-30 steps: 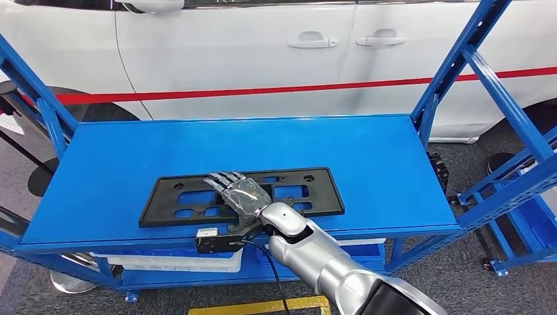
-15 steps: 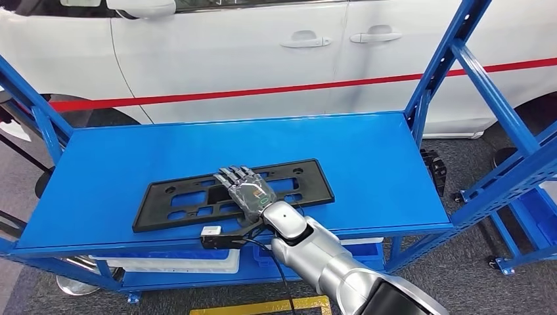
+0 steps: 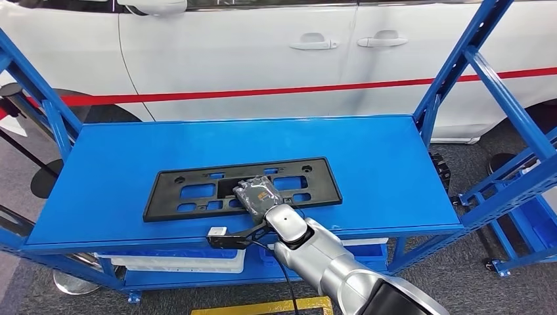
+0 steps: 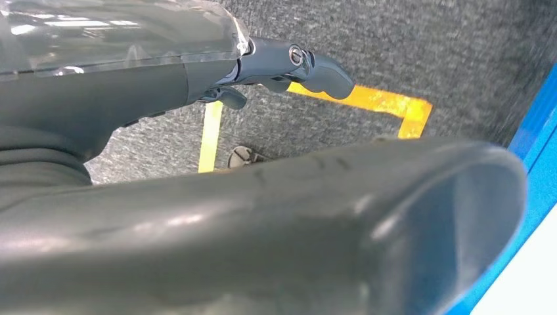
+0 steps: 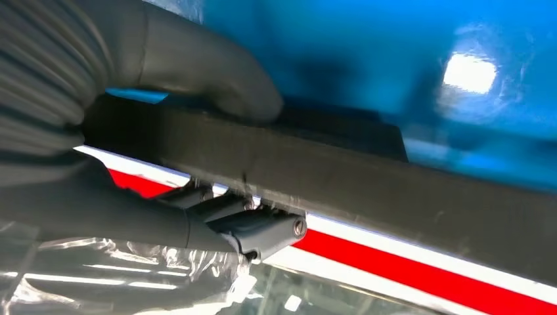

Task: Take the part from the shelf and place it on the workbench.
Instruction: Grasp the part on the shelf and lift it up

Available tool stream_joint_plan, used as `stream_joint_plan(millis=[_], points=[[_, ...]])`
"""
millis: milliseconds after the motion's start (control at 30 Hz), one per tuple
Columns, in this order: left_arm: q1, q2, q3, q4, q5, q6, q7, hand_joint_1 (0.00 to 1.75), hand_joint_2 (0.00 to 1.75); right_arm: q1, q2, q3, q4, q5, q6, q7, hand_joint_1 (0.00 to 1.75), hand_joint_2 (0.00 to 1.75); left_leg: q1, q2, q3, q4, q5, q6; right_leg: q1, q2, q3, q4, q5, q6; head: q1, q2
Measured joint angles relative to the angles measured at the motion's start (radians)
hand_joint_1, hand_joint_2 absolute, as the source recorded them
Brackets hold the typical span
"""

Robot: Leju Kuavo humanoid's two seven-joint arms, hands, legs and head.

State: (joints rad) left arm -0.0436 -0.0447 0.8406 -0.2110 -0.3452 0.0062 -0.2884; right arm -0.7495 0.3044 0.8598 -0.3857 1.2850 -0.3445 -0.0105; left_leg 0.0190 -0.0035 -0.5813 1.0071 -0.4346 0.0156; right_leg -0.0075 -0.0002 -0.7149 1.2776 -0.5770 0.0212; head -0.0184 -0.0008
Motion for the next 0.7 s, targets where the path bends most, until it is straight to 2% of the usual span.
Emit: stream_joint_plan(millis=[33,67,100,167,200,233,333,367,433,500,533,567,600,633,667,700], points=[[0.001,0.0,0.001,0.0,0.0,0.0,0.0,0.0,0.0,0.001,-0.001,0.0,0.001,0.0,-0.003,0.0,1.75,1.75,-0.001,-0.001,0.0,0.0,0.0,0.0,0.0,0.0,-0.013,0.026,-0.001,-0.001,0.0,0.0],[0.001,0.0,0.003,0.0,0.0,0.0,-0.001,0.0,0.0,0.001,-0.002,0.0,0.002,0.0,-0.007,0.0,1.75,1.75,-0.002,-0.002,0.001,0.0,0.0,0.0,0.0,0.0,-0.007,0.015,0.016,-0.003,0.0,0.0],[0.001,0.0,0.004,0.0,0.0,-0.001,-0.001,0.0,0.0,0.001,-0.002,0.0,0.002,0.0,-0.01,-0.001,1.75,1.75,-0.002,-0.003,0.003,0.0,-0.001,-0.001,0.001,0.0,0.019,-0.036,0.049,-0.008,0.0,0.0],[0.001,0.0,0.005,0.0,-0.002,-0.004,-0.003,0.0,0.0,-0.001,-0.002,-0.002,0.002,0.0,-0.015,-0.001,1.75,1.75,-0.005,-0.006,0.006,0.001,-0.003,-0.004,0.007,0.0,0.09,-0.179,0.112,-0.023,0.0,0.0],[0.0,-0.001,0.005,0.0,-0.003,-0.006,-0.004,0.0,0.0,-0.002,-0.002,-0.003,0.002,0.0,-0.016,-0.001,1.75,1.75,-0.006,-0.007,0.006,0.002,-0.003,-0.008,0.01,0.0,0.114,-0.231,0.128,-0.029,0.0,0.0],[0.0,-0.001,0.006,0.0,-0.005,-0.008,-0.006,0.0,0.0,-0.002,-0.002,-0.005,0.002,0.001,-0.017,-0.002,1.75,1.75,-0.007,-0.008,0.005,0.002,-0.004,-0.013,0.013,0.0,0.125,-0.257,0.132,-0.033,0.0,0.0],[-0.001,0.001,0.007,0.0,-0.013,-0.011,-0.019,0.0,1.31,-0.003,-0.003,-0.014,0.001,0.002,-0.024,-0.003,1.75,1.75,-0.006,-0.008,0.006,0.001,-0.007,-0.03,0.011,-0.001,0.13,-0.271,0.135,-0.041,-0.001,0.0],[0.0,0.002,0.008,0.0,-0.017,-0.011,-0.03,0.0,1.75,-0.004,-0.003,-0.018,0.001,0.002,-0.027,-0.004,1.75,1.75,-0.007,-0.007,0.001,0.014,-0.018,-0.035,0.008,-0.002,0.133,-0.278,0.139,-0.046,-0.002,0.0],[0.0,0.004,0.008,0.0,-0.03,-0.01,-0.063,0.0,1.75,-0.003,-0.004,-0.028,0.001,0.001,-0.034,-0.012,1.75,1.75,-0.004,-0.004,-0.039,0.104,-0.072,-0.042,0.004,-0.004,0.137,-0.286,0.144,-0.053,-0.004,0.0],[0.001,0.004,0.008,0.0,-0.041,-0.008,-0.1,0.0,1.75,0.002,-0.008,-0.04,0.001,-0.004,-0.045,-0.03,1.75,1.75,-0.001,-0.003,-0.099,0.236,-0.131,-0.05,0.004,-0.005,0.137,-0.286,0.144,-0.055,-0.005,0.0],[0.002,0.004,0.008,0.0,-0.044,-0.005,-0.115,0.0,1.75,0.007,-0.01,-0.046,0.0,-0.01,-0.054,-0.043,1.75,1.75,0.0,-0.003,-0.116,0.273,-0.138,-0.054,0.004,-0.006,0.137,-0.285,0.143,-0.055,-0.005,0.0],[0.003,0.004,0.008,0.0,-0.045,0.0,-0.126,0.0,1.75,0.012,-0.013,-0.054,-0.002,-0.02,-0.063,-0.061,1.75,1.75,0.003,-0.002,-0.116,0.274,-0.125,-0.057,0.004,-0.006,0.138,-0.284,0.142,-0.054,-0.005,0.0],[0.004,0.004,0.009,0.0,-0.046,0.007,-0.132,0.0,1.75,0.018,-0.015,-0.064,-0.005,-0.039,-0.072,-0.085,1.75,1.75,0.006,-0.002,-0.095,0.233,-0.096,-0.06,0.003,-0.005,0.139,-0.282,0.141,-0.052,-0.005,0.0],[0.005,0.004,0.01,0.0,-0.047,0.015,-0.135,0.0,1.75,0.023,-0.018,-0.077,-0.011,-0.066,-0.079,-0.116,1.75,1.75,0.01,0.0,-0.06,0.162,-0.06,-0.063,0.002,-0.003,0.141,-0.279,0.138,-0.048,-0.005,0.0],[0.005,0.003,0.012,0.0,-0.049,0.021,-0.136,0.0,1.75,0.027,-0.02,-0.094,-0.019,-0.1,-0.085,-0.151,1.75,1.75,0.012,0.001,-0.026,0.094,-0.036,-0.064,0.003,-0.001,0.141,-0.274,0.134,-0.042,-0.005,0.0],[0.005,0.002,0.013,0.0,-0.051,0.026,-0.135,0.0,1.75,0.03,-0.023,-0.114,-0.029,-0.136,-0.089,-0.188,1.75,1.75,0.014,0.001,0.001,0.042,-0.021,-0.06,0.006,0.002,0.141,-0.269,0.131,-0.037,-0.004,0.0]])
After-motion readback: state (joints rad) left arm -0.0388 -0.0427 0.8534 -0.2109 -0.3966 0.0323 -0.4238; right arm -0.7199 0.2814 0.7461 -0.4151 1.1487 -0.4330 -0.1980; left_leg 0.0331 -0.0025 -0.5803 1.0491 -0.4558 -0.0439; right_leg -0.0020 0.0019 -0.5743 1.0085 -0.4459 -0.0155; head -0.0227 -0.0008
